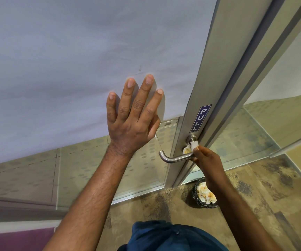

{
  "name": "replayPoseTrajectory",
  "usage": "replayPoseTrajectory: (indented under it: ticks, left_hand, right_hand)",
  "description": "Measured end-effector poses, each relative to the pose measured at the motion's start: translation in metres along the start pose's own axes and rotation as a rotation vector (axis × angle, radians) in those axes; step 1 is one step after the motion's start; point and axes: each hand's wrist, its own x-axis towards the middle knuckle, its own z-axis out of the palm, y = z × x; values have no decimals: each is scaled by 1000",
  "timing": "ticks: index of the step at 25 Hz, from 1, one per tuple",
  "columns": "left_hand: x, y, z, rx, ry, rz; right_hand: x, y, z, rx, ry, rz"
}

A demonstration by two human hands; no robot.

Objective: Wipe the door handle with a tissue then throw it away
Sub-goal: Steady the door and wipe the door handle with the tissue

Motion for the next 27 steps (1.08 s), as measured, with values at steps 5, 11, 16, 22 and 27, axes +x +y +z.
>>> replayPoseTrajectory:
  ticks: [5, 11, 16, 22, 27]
  left_hand:
    - [1, 0, 0, -1, 1, -4]
    - [1, 1, 1, 3, 9, 3]
    - [1, 0, 1, 2, 9, 2]
    - [1, 0, 1, -2, 5, -3]
    - [0, 0, 1, 0, 7, -5]
  right_hand:
    - [15, -15, -3, 12, -51, 89]
    - [29, -13, 1, 71, -155, 240]
    - [33, -9, 1, 438, -284, 420]
    - [45, -13, 18, -858, -203, -139]
    - [44, -18, 11, -569, -191, -102]
